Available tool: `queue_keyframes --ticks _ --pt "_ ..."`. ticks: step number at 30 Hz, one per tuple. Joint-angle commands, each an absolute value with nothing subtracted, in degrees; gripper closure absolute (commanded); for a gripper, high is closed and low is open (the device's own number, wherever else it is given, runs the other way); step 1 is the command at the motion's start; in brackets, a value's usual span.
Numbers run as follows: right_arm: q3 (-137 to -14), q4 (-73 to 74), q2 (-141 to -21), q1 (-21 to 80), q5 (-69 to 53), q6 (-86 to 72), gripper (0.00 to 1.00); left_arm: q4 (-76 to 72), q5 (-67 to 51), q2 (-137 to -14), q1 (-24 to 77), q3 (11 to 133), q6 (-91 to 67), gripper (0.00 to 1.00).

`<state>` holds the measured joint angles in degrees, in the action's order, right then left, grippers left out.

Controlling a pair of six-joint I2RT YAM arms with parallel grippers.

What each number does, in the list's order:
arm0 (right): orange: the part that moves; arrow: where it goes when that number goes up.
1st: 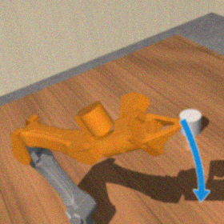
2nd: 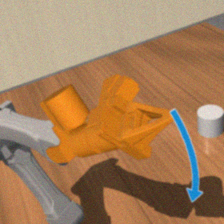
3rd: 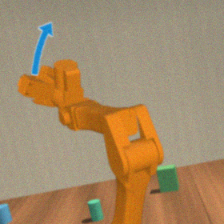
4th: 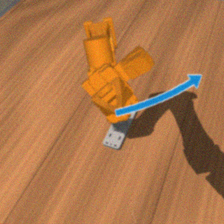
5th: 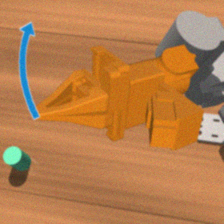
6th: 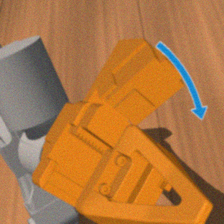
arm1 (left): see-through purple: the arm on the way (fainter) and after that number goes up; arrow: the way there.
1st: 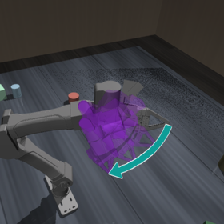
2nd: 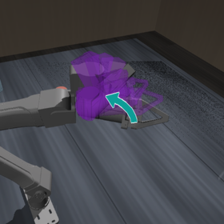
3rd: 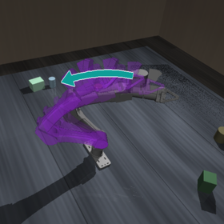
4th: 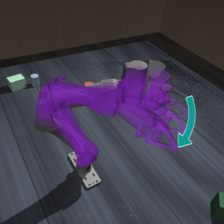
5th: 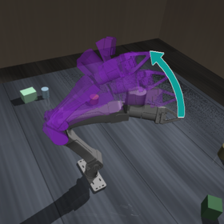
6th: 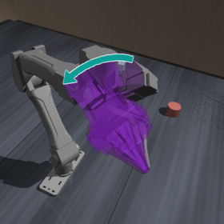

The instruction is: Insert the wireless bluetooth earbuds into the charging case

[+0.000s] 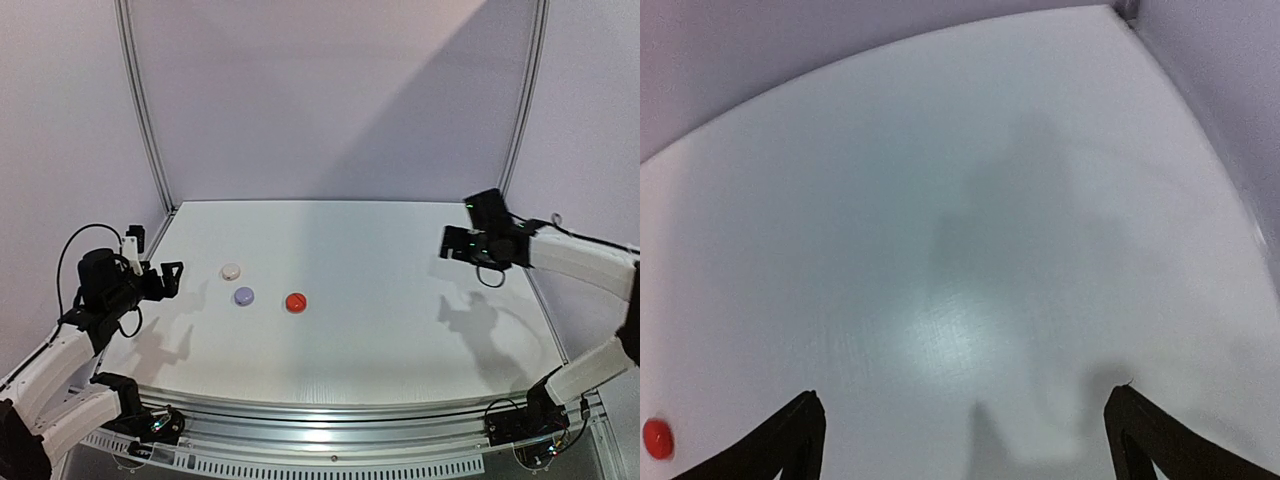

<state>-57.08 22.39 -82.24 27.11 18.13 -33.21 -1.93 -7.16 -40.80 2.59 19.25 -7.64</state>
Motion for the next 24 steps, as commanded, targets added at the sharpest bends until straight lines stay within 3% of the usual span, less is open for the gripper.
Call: queue_keyframes --ticks 1,4,8,13,18,24 --pt "-39.6 5.9 -65.5 22.3 28.1 -28.8 0.01 -9.3 -13.2 -40.5 -2.3 18.1 -9.0 0.01" --pt "-29.7 -5.1 -55.2 17.6 28.9 -23.4 0.01 -8.7 -17.7 -40.4 -4.7 16.5 -8.5 0.01" --pt "-20.9 -16.0 -49.9 7.9 24.2 -21.7 0.01 -7.3 -12.3 -39.6 -5.1 14.7 -7.3 0.01" --pt "-15.2 -28.3 -53.3 2.9 21.8 -11.1 0.01 -3.1 -4.9 -39.4 -5.9 14.9 -8.2 0.01" --pt "-10.4 -39.1 -57.6 1.5 16.5 -10.7 0.01 -3.5 -2.1 -38.9 -6.0 12.9 -4.4 0.01" --pt "-9.5 -42.0 -59.4 1.5 16.3 -10.5 0.01 -6.5 2.6 -37.6 -6.0 10.2 -4.5 0.01"
